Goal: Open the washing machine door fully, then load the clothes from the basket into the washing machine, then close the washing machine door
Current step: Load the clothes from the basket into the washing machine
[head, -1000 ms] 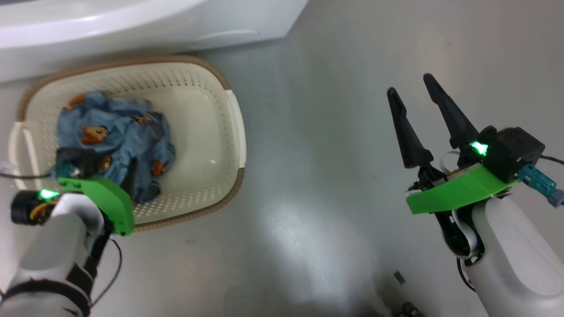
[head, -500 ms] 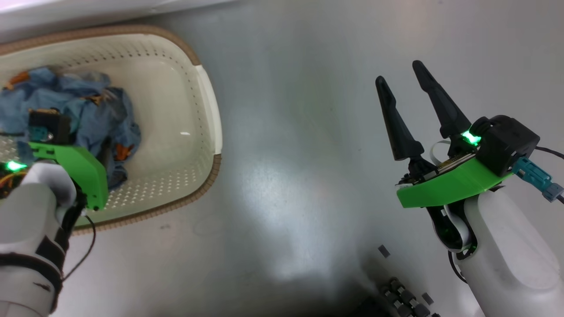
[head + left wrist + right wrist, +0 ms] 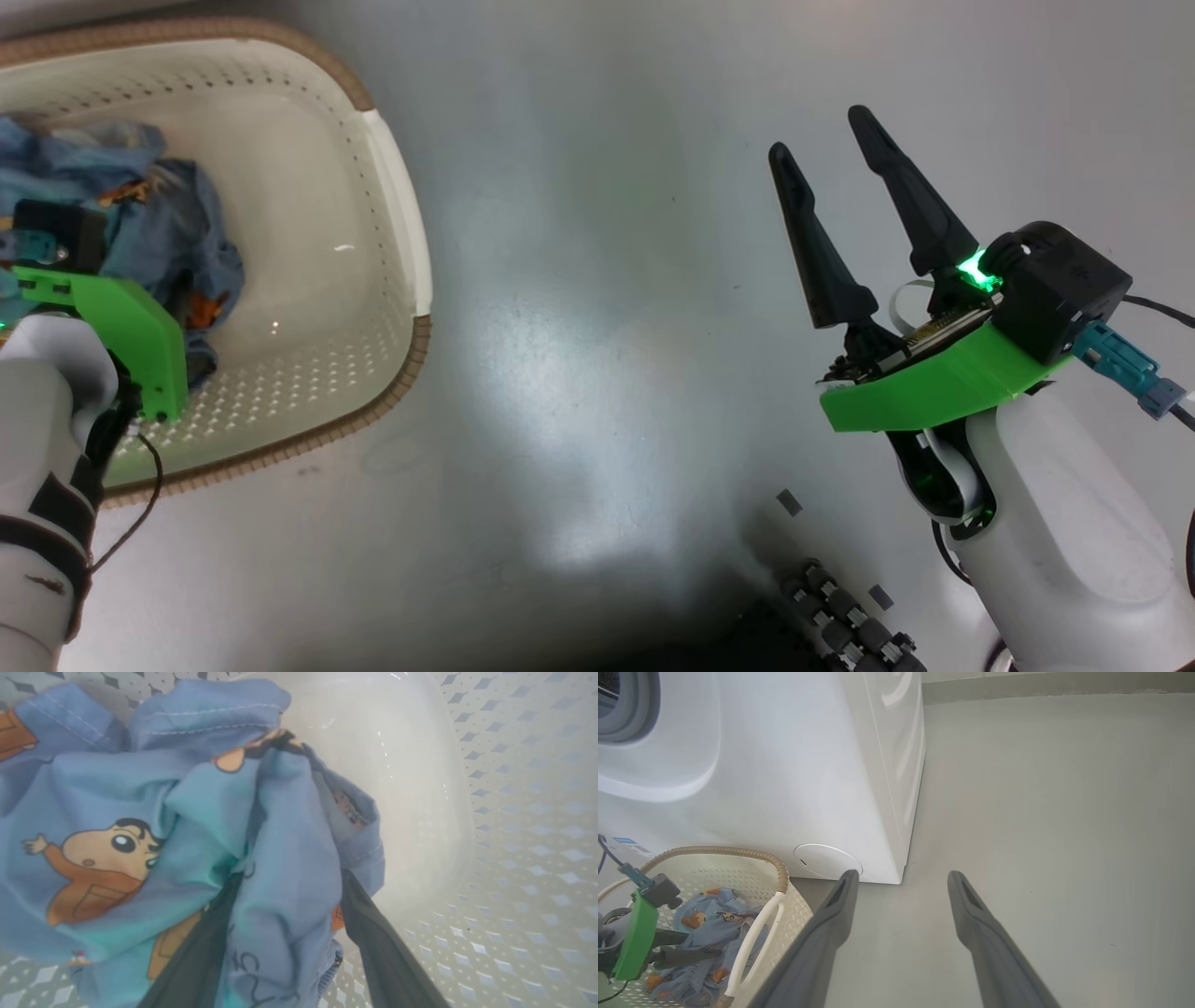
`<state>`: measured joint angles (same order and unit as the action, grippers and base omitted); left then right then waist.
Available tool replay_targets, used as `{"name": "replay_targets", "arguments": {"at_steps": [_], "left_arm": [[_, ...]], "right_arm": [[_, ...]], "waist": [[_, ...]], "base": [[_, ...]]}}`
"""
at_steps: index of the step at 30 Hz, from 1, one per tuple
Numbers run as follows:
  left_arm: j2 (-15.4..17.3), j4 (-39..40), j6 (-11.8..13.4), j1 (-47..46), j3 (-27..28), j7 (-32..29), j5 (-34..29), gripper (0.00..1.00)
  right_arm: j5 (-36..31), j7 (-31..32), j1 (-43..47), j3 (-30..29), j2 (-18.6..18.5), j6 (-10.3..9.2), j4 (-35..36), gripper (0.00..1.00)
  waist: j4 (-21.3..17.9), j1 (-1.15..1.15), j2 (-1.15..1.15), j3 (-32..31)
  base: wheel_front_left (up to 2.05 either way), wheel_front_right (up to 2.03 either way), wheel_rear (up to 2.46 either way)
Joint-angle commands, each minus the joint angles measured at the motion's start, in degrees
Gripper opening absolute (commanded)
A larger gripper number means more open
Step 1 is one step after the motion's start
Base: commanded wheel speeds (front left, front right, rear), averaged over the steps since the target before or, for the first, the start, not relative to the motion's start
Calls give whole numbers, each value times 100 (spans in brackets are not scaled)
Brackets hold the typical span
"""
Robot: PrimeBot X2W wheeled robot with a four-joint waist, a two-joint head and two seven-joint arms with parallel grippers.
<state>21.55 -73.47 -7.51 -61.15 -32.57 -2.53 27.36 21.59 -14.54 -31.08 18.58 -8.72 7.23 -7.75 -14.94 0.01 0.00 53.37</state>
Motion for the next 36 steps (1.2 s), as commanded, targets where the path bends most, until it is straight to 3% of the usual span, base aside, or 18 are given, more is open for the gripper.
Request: {"name": "replay_targets", "arguments": {"at_steps": [1,6,7,8,9,10,21,36], "left_arm": [[245,3,2,23,61,-17,71,100],[262,-13,2,23,-38,-115,139,100],[259,-15,2,22,-50,-105,156,63],[259,-15,2,22,-50,-105,156,63],[250,-17,2,19,-59,-93,179,25],[245,-17,2,23,-94,-66,176,0],[90,-10,2,111,-148,136,569,0],[-139,343,2,578,-76,1305,1397,0]], "right_arm": [[-12,-46,201,109,3,25,141,98],[-16,-46,203,157,15,25,157,98],[-20,-46,211,163,16,25,166,98],[-20,-46,211,163,16,25,166,98],[-23,-46,217,165,17,25,176,98],[-25,-46,223,169,19,25,184,98],[-49,-46,292,91,-49,25,193,98],[3,-46,343,-13,-108,25,66,98]], "waist": [[-43,-1,0,46],[-115,-1,0,66],[-122,-1,0,65],[-122,-1,0,65],[-128,-1,0,64],[-136,-1,0,59],[-26,-1,0,-128],[476,-1,0,-1115]], "base": [[0,0,0],[0,0,0],[0,0,0],[0,0,0],[0,0,0],[0,0,0],[0,0,0],[0,0,0]]}}
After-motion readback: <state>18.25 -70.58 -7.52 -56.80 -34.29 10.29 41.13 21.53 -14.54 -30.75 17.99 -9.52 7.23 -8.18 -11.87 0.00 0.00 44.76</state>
